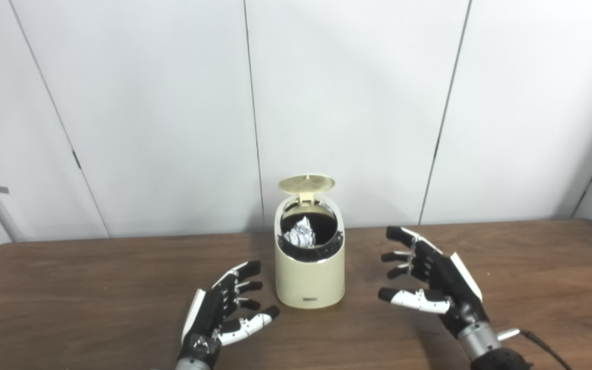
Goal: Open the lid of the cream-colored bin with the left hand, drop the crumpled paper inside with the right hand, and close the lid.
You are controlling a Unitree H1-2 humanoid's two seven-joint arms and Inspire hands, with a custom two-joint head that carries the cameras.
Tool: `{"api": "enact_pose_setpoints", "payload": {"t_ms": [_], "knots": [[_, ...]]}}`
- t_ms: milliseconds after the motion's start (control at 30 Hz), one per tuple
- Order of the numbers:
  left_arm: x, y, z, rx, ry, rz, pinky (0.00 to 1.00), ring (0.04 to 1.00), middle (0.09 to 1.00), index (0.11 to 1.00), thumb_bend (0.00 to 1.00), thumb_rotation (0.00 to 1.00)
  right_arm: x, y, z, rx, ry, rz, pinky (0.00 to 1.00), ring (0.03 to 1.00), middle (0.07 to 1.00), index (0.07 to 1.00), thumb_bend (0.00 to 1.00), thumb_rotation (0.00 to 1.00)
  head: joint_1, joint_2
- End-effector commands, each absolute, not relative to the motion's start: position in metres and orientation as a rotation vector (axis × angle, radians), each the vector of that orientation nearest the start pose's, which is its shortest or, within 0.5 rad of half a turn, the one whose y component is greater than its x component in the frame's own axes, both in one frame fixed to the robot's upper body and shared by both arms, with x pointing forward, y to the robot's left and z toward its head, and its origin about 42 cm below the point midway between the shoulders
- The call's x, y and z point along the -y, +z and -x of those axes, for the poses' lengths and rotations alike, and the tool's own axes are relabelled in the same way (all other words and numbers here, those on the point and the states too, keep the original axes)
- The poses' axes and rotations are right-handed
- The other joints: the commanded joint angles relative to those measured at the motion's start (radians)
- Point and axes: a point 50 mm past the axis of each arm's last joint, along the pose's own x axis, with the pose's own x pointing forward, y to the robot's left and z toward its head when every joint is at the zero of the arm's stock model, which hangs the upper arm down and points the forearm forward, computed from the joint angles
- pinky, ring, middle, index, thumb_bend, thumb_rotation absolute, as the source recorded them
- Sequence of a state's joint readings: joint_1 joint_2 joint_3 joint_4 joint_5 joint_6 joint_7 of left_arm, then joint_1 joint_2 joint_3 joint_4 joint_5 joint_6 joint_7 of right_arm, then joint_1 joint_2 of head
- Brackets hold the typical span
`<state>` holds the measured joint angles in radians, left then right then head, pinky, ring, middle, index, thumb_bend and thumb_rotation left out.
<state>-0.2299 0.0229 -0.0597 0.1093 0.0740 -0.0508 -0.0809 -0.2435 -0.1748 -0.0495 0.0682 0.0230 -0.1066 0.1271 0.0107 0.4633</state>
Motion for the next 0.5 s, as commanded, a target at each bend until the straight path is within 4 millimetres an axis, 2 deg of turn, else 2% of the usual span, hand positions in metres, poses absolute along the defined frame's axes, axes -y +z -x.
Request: {"api": "enact_pose_setpoints", "payload": {"t_ms": [0, 233, 467], "knots": [[-0.174, 0.159, -0.361, 0.26, -0.189, -0.103, 0.61, 0.768, 0.844, 0.846, 0.67, 0.03, 0.262, 0.185, -0.366, 0.381, 0.092, 0.14, 0.57, 0.713, 0.849, 0.809, 0.83, 0.22, 0.001, 0.001], [-0.175, 0.16, -0.36, 0.27, -0.178, -0.099, 0.6, 0.774, 0.842, 0.844, 0.69, 0.04, 0.26, 0.173, -0.362, 0.383, 0.064, 0.102, 0.57, 0.712, 0.845, 0.807, 0.82, 0.24, 0.04, -0.016], [-0.18, 0.161, -0.36, 0.287, -0.176, -0.092, 0.62, 0.79, 0.853, 0.856, 0.68, 0.06, 0.258, 0.169, -0.357, 0.367, 0.042, 0.071, 0.57, 0.696, 0.829, 0.804, 0.86, 0.25, 0.052, -0.035]]}}
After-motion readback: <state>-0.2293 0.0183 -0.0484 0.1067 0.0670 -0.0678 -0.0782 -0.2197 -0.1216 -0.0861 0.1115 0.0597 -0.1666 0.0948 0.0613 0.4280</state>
